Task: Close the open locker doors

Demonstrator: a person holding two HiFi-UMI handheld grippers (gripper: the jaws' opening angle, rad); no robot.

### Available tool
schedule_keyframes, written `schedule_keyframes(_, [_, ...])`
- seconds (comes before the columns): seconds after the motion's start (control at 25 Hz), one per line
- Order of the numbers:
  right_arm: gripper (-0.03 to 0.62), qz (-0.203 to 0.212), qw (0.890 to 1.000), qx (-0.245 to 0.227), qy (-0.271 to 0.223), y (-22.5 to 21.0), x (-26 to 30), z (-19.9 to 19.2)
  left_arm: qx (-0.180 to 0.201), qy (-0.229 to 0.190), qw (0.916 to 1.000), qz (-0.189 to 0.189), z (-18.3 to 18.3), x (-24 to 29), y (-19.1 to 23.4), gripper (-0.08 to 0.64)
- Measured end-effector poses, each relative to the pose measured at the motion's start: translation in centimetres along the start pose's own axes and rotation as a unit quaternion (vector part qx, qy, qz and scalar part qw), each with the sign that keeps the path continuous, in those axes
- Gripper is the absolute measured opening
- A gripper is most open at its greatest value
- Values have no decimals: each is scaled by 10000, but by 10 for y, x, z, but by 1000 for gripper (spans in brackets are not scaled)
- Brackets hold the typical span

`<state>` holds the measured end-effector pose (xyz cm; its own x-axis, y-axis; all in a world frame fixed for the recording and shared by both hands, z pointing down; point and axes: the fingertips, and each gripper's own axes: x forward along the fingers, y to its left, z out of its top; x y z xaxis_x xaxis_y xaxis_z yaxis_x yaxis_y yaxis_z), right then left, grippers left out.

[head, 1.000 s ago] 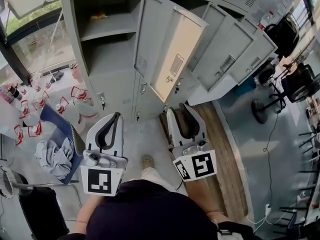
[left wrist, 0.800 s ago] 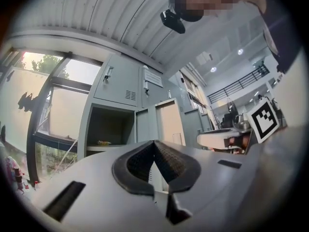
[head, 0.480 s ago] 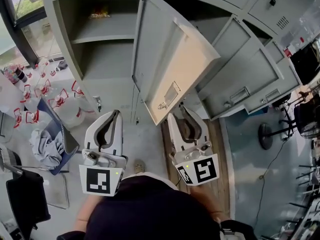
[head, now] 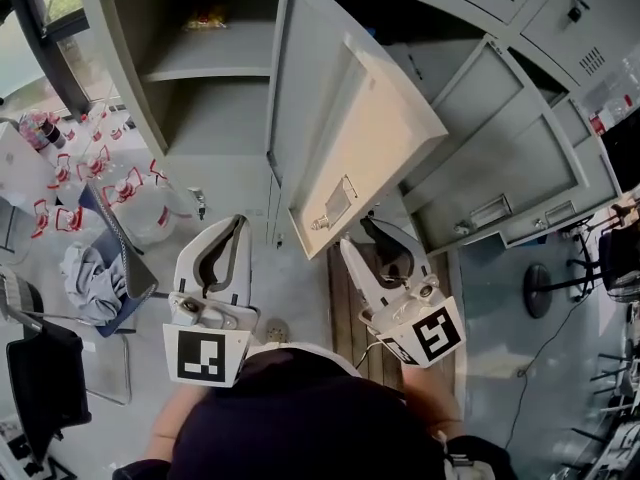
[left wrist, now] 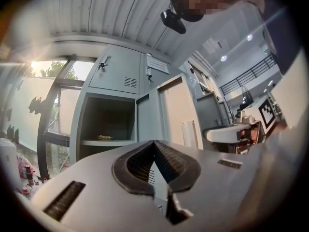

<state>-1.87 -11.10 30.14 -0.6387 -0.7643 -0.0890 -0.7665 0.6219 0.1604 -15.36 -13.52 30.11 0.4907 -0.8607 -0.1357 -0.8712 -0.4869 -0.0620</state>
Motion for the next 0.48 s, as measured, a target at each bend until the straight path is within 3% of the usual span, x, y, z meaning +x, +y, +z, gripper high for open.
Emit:
schedule_keyframes(0.12, [101,245,9996,70,109,-1,2,-6,6,60,9999,-116,-3,2,-6,3])
schedule_keyframes(0.24, [163,490,9984,143,254,0,6,-15,25,59,9996,-280,-3,5,-14,3])
schedule_keyframes(0.48, [166,836,9951,366,383,-1,11,-27,143,189,9977,-635,-3,11,-27,3])
